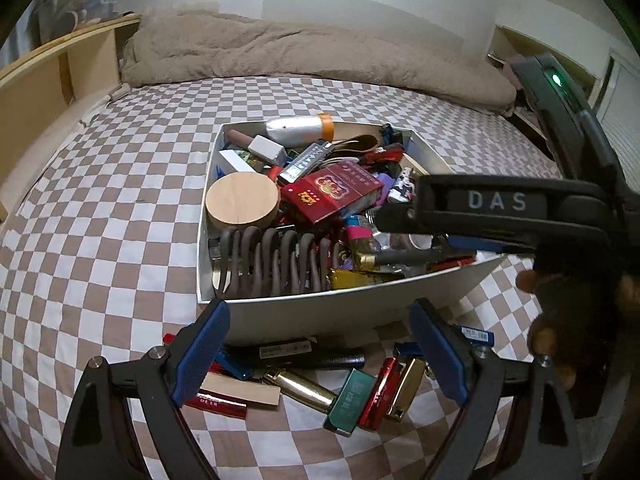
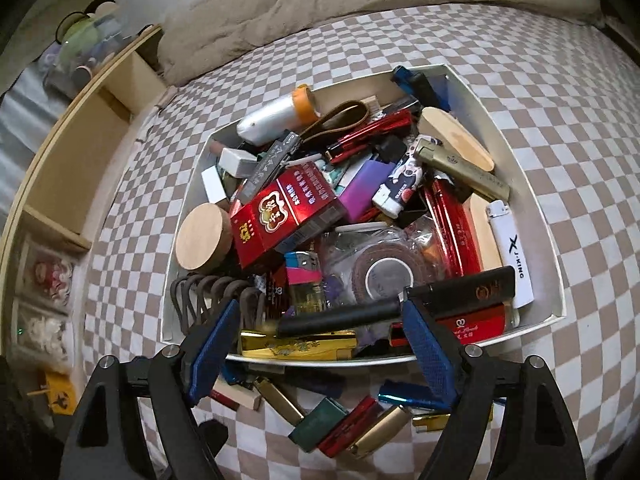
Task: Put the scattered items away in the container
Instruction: 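Lower right tool into the box and open it to release black lighter, then withdraw both tools from the box back toward the scattered lighters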
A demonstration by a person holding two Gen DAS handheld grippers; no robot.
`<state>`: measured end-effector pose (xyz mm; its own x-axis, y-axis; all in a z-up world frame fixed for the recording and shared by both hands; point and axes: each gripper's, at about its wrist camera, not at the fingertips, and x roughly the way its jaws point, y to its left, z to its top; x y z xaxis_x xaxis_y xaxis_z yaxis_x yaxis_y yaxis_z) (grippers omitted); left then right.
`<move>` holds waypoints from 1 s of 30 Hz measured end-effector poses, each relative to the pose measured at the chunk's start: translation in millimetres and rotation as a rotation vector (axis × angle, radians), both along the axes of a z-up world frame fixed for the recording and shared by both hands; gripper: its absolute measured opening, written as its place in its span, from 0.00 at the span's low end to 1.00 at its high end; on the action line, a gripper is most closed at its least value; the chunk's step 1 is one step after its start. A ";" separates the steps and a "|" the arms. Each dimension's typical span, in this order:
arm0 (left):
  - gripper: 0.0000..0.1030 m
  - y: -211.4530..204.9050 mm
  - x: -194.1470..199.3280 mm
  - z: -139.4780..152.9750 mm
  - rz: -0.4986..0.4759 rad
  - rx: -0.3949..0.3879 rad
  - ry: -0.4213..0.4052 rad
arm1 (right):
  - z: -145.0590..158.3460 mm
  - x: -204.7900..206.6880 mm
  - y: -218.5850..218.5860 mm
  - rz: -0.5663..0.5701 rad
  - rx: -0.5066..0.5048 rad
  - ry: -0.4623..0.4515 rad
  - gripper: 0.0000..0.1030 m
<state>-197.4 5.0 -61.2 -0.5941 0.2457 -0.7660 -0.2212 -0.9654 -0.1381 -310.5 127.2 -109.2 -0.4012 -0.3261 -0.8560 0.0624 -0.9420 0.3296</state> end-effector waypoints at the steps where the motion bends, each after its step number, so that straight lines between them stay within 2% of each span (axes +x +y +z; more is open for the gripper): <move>1: 0.89 0.8 0.8 -0.3 -0.006 -0.006 0.000 | 1.7 1.0 -0.9 0.002 0.009 0.009 0.85; 20: 0.89 -2.9 3.7 -1.7 -0.004 0.006 -0.018 | 7.2 11.6 14.9 0.004 0.031 0.008 0.86; 23: 0.89 -5.1 4.8 0.2 0.002 0.008 -0.005 | 11.1 16.2 17.7 0.013 0.055 0.037 0.86; 30: 0.89 -7.3 6.8 3.4 0.012 0.011 0.011 | 24.6 36.0 27.1 0.021 0.156 0.179 0.86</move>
